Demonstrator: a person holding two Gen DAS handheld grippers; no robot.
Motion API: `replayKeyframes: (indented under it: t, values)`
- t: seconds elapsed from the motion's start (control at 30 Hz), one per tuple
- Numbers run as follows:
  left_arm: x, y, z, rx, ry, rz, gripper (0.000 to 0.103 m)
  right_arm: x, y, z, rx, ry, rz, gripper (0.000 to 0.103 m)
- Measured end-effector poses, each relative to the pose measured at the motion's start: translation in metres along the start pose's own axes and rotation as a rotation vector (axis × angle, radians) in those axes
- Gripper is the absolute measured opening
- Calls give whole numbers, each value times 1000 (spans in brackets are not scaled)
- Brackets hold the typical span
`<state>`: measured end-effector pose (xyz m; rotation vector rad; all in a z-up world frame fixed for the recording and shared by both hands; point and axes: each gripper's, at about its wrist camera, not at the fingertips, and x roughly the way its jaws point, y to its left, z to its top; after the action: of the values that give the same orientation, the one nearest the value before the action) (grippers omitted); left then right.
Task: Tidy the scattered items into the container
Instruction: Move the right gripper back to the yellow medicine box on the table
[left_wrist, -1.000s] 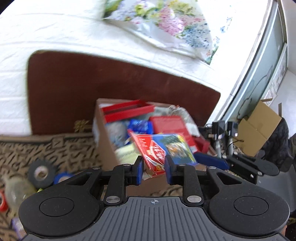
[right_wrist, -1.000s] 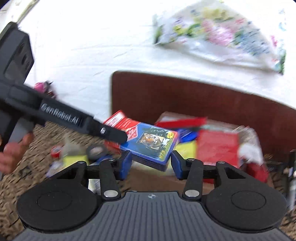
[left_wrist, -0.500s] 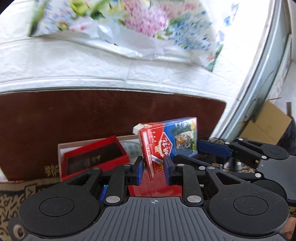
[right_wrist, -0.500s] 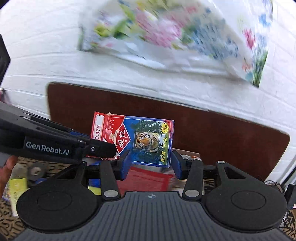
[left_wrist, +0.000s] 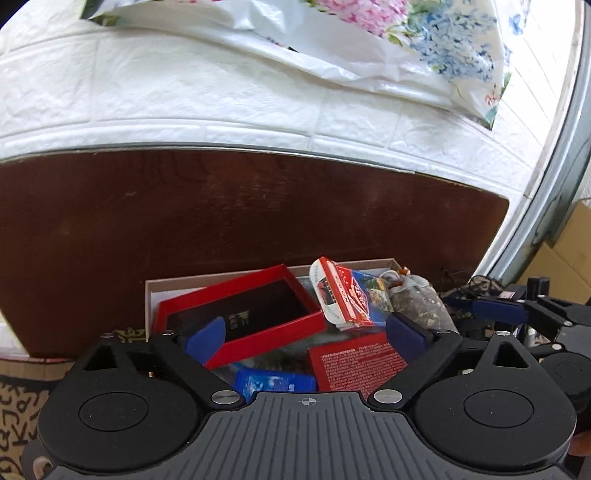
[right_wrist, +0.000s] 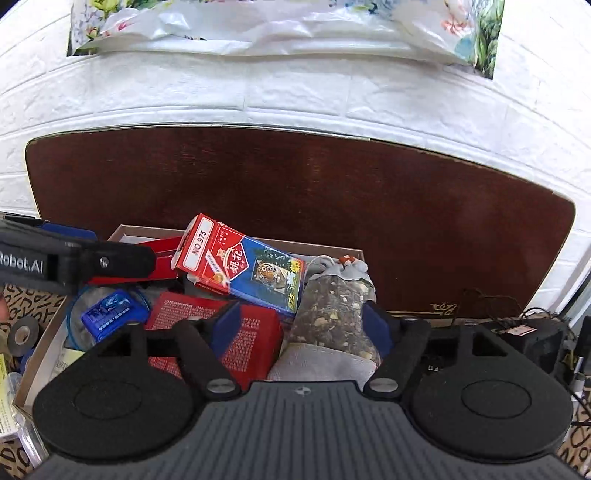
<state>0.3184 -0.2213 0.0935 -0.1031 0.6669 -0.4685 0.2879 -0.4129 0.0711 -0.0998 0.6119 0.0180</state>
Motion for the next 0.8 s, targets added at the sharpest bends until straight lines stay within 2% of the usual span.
replayKeyframes:
  t: [0.17, 0.27, 0.43, 0.53, 0.63, 0.8]
  values:
    - [-19, 4, -9, 0, 23, -6, 101, -20, 14, 4, -20, -32, -14, 98]
    - [-43, 7, -21, 24, 7, -11, 103, -35, 29, 7, -41, -37, 18, 100]
    - [-97, 21, -48, 46, -2, -10, 103, -87, 77, -6, -158, -77, 85, 103]
    - [-136, 36, -76, 79, -32, 28, 103, -114, 109, -23, -243, -132, 107, 102]
    - [-172, 53, -112, 72, -37, 69, 103, -129, 137, -45, -273, -155, 189, 102]
    - [-208, 90, -178, -47, -23, 99, 103, -129, 180, -83, -241, -106, 321, 102]
